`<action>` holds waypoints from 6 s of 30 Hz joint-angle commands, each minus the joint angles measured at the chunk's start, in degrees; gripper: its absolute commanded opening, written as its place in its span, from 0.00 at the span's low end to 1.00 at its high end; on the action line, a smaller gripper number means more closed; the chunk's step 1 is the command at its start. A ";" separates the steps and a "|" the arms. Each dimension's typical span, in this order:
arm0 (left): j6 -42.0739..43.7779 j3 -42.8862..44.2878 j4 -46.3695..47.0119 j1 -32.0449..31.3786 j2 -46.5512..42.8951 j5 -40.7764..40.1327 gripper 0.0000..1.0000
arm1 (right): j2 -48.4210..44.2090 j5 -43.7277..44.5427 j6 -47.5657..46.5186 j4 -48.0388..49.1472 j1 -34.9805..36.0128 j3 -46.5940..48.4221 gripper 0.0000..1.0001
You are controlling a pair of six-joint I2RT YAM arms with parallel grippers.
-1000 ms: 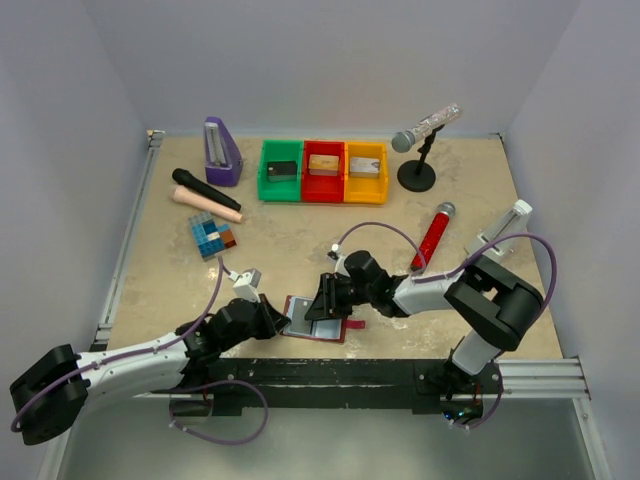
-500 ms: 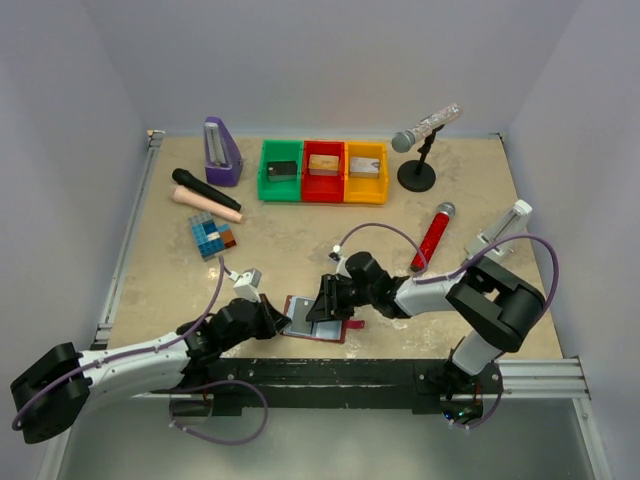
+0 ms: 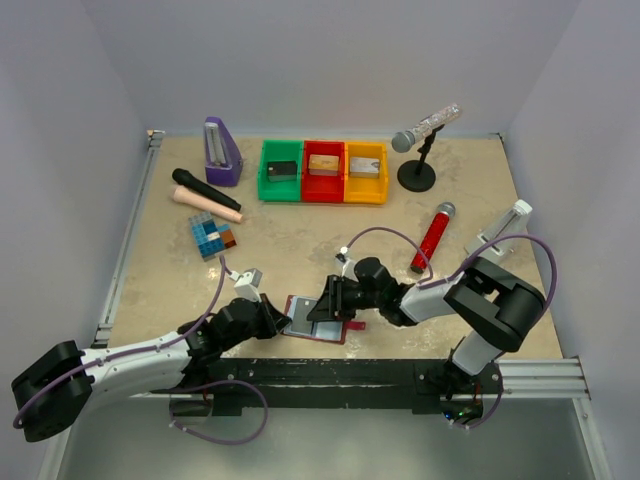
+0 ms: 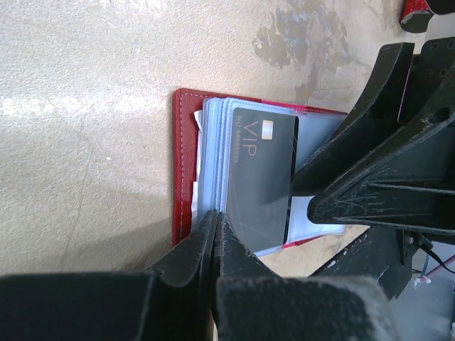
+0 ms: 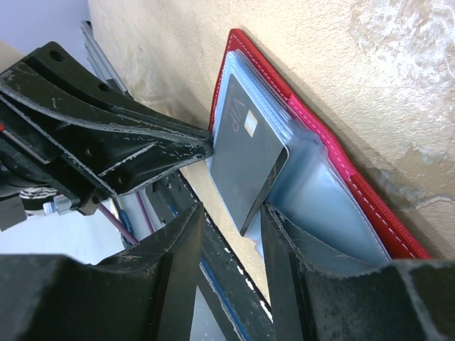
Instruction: Take the credit cards out of the card holder
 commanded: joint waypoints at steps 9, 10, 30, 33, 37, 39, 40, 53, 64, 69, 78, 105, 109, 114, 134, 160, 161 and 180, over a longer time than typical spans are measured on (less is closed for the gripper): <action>-0.58 -1.25 -0.09 0.16 2.41 1.34 0.00 | 0.72 -2.22 1.66 9.10 -0.54 -0.32 0.41; -0.58 -1.33 0.43 0.07 2.50 1.52 0.00 | 0.90 -2.48 1.84 9.53 -0.54 -0.31 0.41; -0.49 -2.30 9.14 0.07 8.21 5.21 0.00 | 4.50 -7.66 4.04 19.46 -0.54 0.21 0.41; -0.49 -2.56 9.14 0.07 8.04 5.03 0.00 | 4.76 -8.45 4.30 20.96 -0.54 0.13 0.41; -0.49 -2.83 9.23 0.07 7.34 4.86 0.00 | 5.38 -9.51 4.91 23.68 -0.54 -0.05 0.41; -0.58 -2.92 9.23 0.07 7.07 4.86 0.00 | 5.73 -10.12 5.18 25.09 -0.54 0.04 0.41; -0.58 -3.00 9.23 0.07 6.90 4.77 0.00 | 5.73 -10.30 5.27 25.62 -0.63 0.04 0.41; -0.75 -3.27 9.23 0.07 5.49 4.42 0.00 | 4.85 -13.99 4.65 27.20 -0.63 0.83 0.41; -0.84 -3.27 9.05 0.07 4.00 4.33 0.00 | 4.15 -11.80 2.72 18.33 -0.63 1.80 0.41; -1.10 -3.27 9.40 0.07 3.38 4.51 0.00 | 3.10 -9.43 2.02 13.41 -0.63 2.32 0.41; -1.37 -3.27 9.49 0.07 3.03 4.94 0.00 | 2.48 -6.35 1.40 7.79 -0.63 3.81 0.41; -1.37 -3.27 5.01 0.07 -2.41 1.43 0.00 | 5.20 -10.48 -1.50 0.57 -0.63 7.42 0.40; -1.28 -3.27 4.65 0.07 -3.04 0.99 0.00 | 5.73 -10.57 -1.41 0.75 -0.54 7.68 0.40; -1.45 -3.27 6.67 0.07 -0.49 1.87 0.00 | 6.43 -10.83 -0.97 0.92 -0.54 8.21 0.40; -1.72 -3.27 9.31 0.07 3.38 2.31 0.00 | 7.49 -13.64 0.52 3.21 0.07 9.61 0.41; -3.65 -5.55 1.58 0.07 -1.81 -0.77 0.00 | 3.62 -12.50 -1.06 -1.18 0.43 8.74 0.41; -3.65 -5.64 1.93 0.07 -1.28 -0.68 0.00 | 3.45 -12.33 -1.15 -1.45 0.43 8.65 0.41; -4.53 -5.82 0.44 0.07 0.92 -1.65 0.00 | -0.60 -11.18 -2.47 -4.35 0.25 6.98 0.40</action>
